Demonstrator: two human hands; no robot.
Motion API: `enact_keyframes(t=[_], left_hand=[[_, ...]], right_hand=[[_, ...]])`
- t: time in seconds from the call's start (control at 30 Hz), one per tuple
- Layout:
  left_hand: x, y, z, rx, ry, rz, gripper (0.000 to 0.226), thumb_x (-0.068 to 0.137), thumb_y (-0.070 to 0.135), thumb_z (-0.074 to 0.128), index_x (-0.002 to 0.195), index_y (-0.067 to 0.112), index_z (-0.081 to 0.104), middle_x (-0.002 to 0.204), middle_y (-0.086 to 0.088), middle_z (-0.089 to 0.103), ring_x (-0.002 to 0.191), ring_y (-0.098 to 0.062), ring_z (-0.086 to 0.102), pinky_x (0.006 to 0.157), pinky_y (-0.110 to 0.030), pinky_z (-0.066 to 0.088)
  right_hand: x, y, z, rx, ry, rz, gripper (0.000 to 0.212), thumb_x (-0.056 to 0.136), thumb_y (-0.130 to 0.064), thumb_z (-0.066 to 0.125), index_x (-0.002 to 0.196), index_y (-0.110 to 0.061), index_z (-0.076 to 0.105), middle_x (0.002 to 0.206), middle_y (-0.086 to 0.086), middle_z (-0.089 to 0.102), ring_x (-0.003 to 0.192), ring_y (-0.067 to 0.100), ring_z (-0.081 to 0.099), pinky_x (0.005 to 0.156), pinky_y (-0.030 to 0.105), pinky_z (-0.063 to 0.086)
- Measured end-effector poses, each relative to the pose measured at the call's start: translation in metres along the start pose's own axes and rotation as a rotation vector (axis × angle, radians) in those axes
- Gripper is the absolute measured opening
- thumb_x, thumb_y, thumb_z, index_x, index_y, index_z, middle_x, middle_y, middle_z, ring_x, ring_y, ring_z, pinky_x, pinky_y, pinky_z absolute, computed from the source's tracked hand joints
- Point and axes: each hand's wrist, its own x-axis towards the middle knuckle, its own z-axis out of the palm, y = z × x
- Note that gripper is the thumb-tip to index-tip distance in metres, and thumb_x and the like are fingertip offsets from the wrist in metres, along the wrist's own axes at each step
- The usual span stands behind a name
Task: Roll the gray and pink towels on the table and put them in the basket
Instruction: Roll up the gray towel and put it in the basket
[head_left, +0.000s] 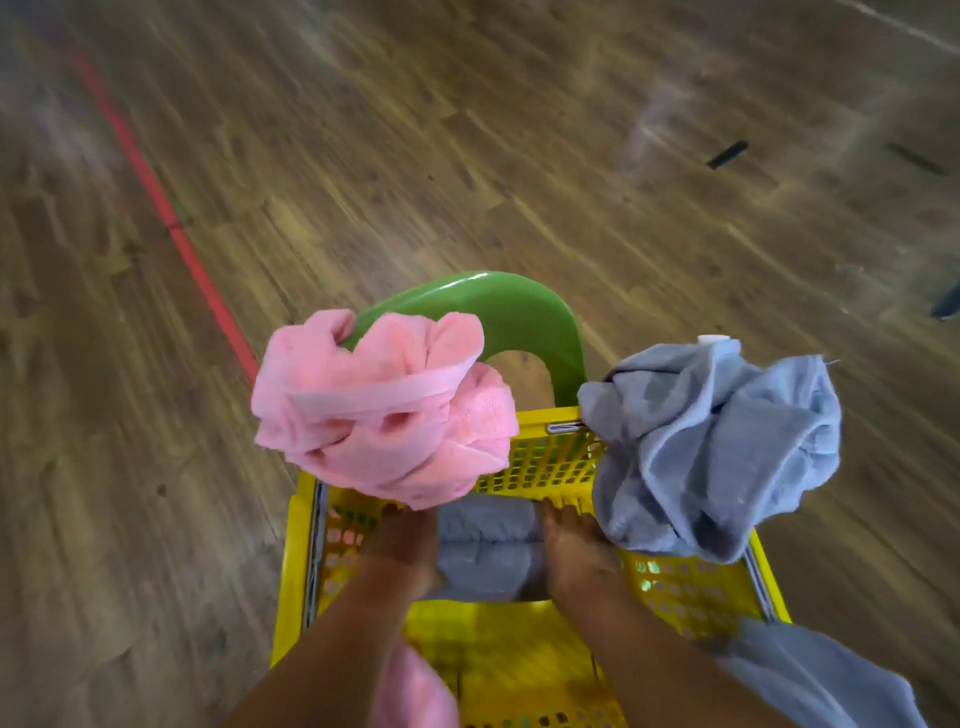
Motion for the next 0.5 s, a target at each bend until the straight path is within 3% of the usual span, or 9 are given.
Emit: enact_keyframes(t=[0.07, 0.13, 0.17, 0.2, 0.27, 0.3, 0.37, 0.47, 0.5], left_hand=[[0.017, -0.002, 0.019, -0.076, 0.024, -0.017, 0.103, 0.077, 0.047, 0.073, 0.154, 0.019, 0.011, 0.157, -0.01, 0.029, 0.141, -0.028, 0.036, 0.113, -0.031, 0.031], [0.026, -0.003, 0.032, -0.118, 0.04, -0.022, 0.105, 0.074, 0.047, 0.075, 0.151, 0.021, 0.009, 0.156, -0.013, 0.031, 0.14, -0.032, 0.038, 0.109, -0.032, 0.036], [0.033, -0.006, 0.042, -0.113, 0.059, -0.028, 0.104, 0.066, 0.049, 0.079, 0.143, 0.021, 0.016, 0.147, -0.016, 0.044, 0.13, -0.033, 0.049, 0.1, -0.033, 0.045], [0.039, -0.009, 0.051, -0.126, 0.061, -0.049, 0.104, 0.051, 0.052, 0.086, 0.132, 0.019, 0.028, 0.13, -0.016, 0.059, 0.113, -0.033, 0.062, 0.086, -0.031, 0.053], [0.046, -0.013, 0.068, -0.113, 0.09, -0.025, 0.109, 0.033, 0.051, 0.093, 0.123, 0.017, 0.04, 0.108, -0.012, 0.068, 0.091, -0.03, 0.07, 0.068, -0.028, 0.057], [0.047, -0.013, 0.074, -0.136, 0.059, -0.025, 0.108, 0.045, 0.051, 0.091, 0.132, 0.017, 0.039, 0.119, -0.011, 0.063, 0.101, -0.03, 0.067, 0.077, -0.032, 0.056], [0.046, -0.01, 0.08, -0.13, 0.033, -0.071, 0.098, 0.069, 0.051, 0.081, 0.145, 0.019, 0.028, 0.139, -0.006, 0.047, 0.123, -0.027, 0.053, 0.095, -0.035, 0.049], [0.044, -0.008, 0.08, -0.182, 0.038, -0.089, 0.098, 0.072, 0.052, 0.08, 0.146, 0.022, 0.022, 0.14, -0.002, 0.043, 0.126, -0.025, 0.049, 0.099, -0.034, 0.047], [0.042, -0.007, 0.076, -0.172, 0.042, -0.084, 0.097, 0.074, 0.051, 0.079, 0.147, 0.022, 0.021, 0.142, -0.002, 0.042, 0.128, -0.026, 0.048, 0.1, -0.035, 0.046]], right_hand=[[0.023, 0.004, 0.024, -0.056, 0.08, -0.054, 0.047, 0.05, -0.022, 0.086, 0.093, -0.009, 0.074, 0.076, 0.012, 0.061, 0.063, 0.033, 0.064, 0.05, 0.04, 0.056], [0.041, 0.003, 0.033, -0.013, 0.037, -0.069, 0.052, 0.03, -0.029, 0.092, 0.076, -0.01, 0.076, 0.063, 0.011, 0.061, 0.053, 0.031, 0.062, 0.047, 0.034, 0.053], [0.045, -0.001, 0.031, -0.052, -0.009, -0.049, 0.066, 0.025, -0.031, 0.096, 0.084, -0.009, 0.077, 0.073, 0.013, 0.067, 0.063, 0.032, 0.066, 0.053, 0.033, 0.055], [0.049, -0.001, 0.019, -0.064, -0.022, -0.045, 0.072, 0.044, -0.035, 0.095, 0.108, -0.009, 0.073, 0.098, 0.017, 0.069, 0.087, 0.034, 0.069, 0.07, 0.034, 0.056], [0.059, 0.004, 0.029, -0.031, -0.001, -0.063, 0.064, 0.092, -0.03, 0.065, 0.148, -0.016, 0.038, 0.145, 0.015, 0.045, 0.132, 0.034, 0.045, 0.107, 0.037, 0.038], [0.063, 0.002, 0.033, 0.023, -0.007, -0.042, 0.064, 0.093, -0.029, 0.062, 0.15, -0.019, 0.034, 0.148, 0.014, 0.042, 0.135, 0.033, 0.042, 0.11, 0.038, 0.035], [0.065, 0.002, 0.038, 0.02, 0.096, -0.013, 0.076, 0.08, -0.03, 0.079, 0.146, -0.017, 0.044, 0.14, 0.015, 0.05, 0.128, 0.033, 0.05, 0.107, 0.039, 0.04], [0.062, 0.001, 0.043, -0.062, -0.055, -0.009, 0.09, 0.089, -0.025, 0.07, 0.157, -0.021, 0.012, 0.157, 0.01, 0.026, 0.145, 0.032, 0.025, 0.119, 0.04, 0.017], [0.058, 0.0, 0.041, -0.058, -0.029, 0.007, 0.095, 0.082, -0.024, 0.077, 0.156, -0.018, 0.019, 0.154, 0.012, 0.032, 0.143, 0.034, 0.031, 0.118, 0.043, 0.023]])
